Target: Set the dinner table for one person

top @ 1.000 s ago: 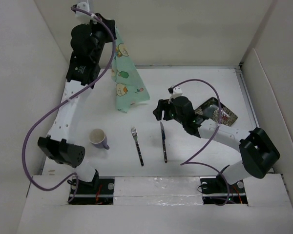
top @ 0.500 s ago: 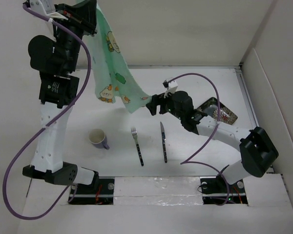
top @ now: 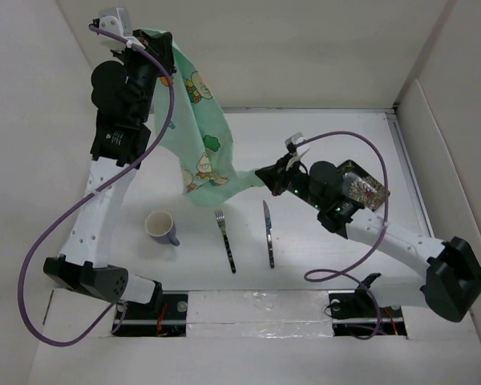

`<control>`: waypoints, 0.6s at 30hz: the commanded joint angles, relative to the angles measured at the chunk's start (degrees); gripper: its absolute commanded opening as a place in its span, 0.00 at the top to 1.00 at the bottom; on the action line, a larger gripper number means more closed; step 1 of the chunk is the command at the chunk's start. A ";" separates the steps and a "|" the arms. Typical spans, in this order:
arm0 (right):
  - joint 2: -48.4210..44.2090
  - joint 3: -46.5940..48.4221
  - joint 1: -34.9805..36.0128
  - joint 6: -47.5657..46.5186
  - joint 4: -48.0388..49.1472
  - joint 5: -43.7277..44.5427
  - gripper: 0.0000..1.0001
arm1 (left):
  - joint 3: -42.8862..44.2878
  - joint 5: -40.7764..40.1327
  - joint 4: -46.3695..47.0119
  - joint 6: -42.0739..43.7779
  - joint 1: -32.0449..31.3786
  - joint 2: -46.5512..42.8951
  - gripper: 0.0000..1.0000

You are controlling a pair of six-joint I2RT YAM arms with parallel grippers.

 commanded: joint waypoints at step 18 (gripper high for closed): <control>-21.45 24.15 -7.01 -3.59 -30.40 20.85 1.00 | -21.69 -16.43 16.24 4.89 2.58 -13.98 1.00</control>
